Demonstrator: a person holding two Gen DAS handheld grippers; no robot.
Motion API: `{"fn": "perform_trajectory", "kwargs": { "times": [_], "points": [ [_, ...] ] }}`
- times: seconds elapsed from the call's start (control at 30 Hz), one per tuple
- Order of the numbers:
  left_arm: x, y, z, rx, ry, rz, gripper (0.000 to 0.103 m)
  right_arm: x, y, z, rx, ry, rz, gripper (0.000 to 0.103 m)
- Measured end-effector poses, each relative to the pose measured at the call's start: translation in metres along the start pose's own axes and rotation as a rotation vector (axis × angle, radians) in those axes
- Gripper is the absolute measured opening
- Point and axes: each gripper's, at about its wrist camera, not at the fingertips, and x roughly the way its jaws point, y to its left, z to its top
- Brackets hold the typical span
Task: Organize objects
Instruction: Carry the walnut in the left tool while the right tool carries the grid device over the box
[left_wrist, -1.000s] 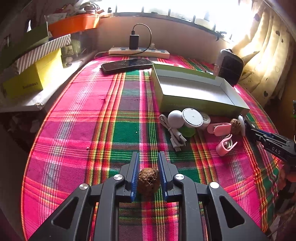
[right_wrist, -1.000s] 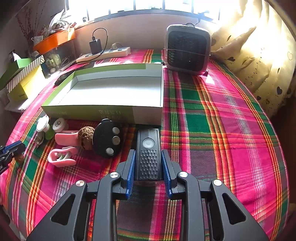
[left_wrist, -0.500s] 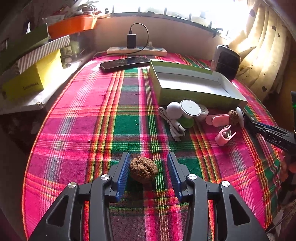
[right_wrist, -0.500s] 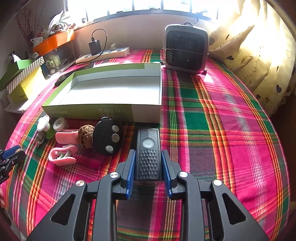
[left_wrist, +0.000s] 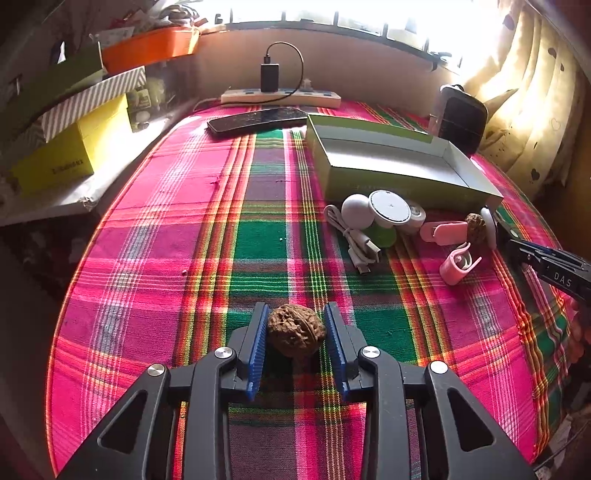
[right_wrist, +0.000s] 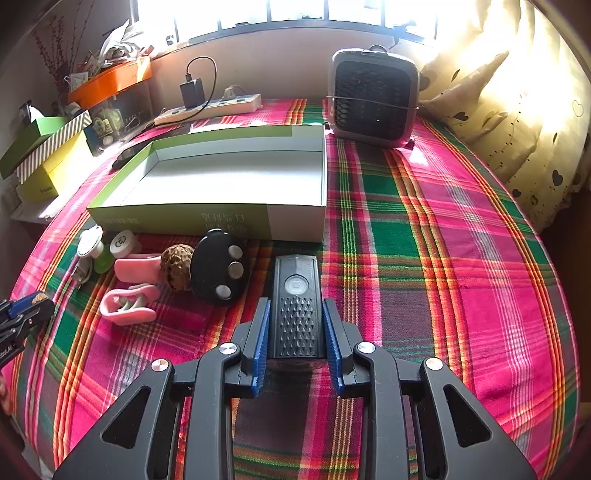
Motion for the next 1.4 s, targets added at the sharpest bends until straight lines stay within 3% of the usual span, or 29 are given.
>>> {"fn": "perform_trajectory", "kwargs": {
  "times": [0.3,0.67,1.03,1.4],
  "points": [
    [-0.005,-0.004,0.008,0.010,-0.017,-0.011,0.029,-0.003,0.002,0.000,-0.006,0.002,0.001,0.028],
    [-0.012,-0.021,0.046,0.070,-0.056,-0.055,0.029,-0.022,0.002,0.015,-0.004,-0.029,0.014,0.028],
    [-0.001,-0.032,0.087,0.108,-0.087,-0.093,0.029,-0.019,-0.003,0.045,-0.009,-0.034,0.008,0.028],
    [0.028,-0.038,0.132,0.128,-0.064,-0.115,0.029,0.003,-0.003,0.091,-0.019,-0.031,0.024,0.028]
  ]
}}
